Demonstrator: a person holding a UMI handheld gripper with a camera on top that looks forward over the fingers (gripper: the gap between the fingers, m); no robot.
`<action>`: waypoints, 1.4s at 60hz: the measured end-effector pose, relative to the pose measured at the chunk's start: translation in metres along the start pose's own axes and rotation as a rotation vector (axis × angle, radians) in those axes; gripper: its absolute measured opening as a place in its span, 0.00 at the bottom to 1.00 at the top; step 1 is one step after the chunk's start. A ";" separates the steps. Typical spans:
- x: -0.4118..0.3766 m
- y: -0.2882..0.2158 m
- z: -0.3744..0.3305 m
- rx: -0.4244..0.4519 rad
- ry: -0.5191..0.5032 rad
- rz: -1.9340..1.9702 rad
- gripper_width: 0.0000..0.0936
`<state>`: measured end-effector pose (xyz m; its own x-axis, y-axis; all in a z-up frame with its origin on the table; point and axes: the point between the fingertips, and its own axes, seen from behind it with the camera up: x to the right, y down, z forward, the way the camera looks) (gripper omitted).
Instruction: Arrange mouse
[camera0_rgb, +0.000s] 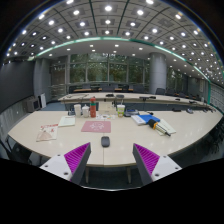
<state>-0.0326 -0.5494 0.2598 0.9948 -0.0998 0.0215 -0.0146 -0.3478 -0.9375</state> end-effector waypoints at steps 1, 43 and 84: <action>0.007 0.003 0.016 0.000 0.001 -0.002 0.92; -0.041 0.105 0.285 -0.241 -0.021 0.034 0.91; -0.043 0.132 0.431 -0.406 -0.012 -0.055 0.43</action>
<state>-0.0334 -0.1890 -0.0147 0.9962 -0.0610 0.0619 0.0024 -0.6922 -0.7217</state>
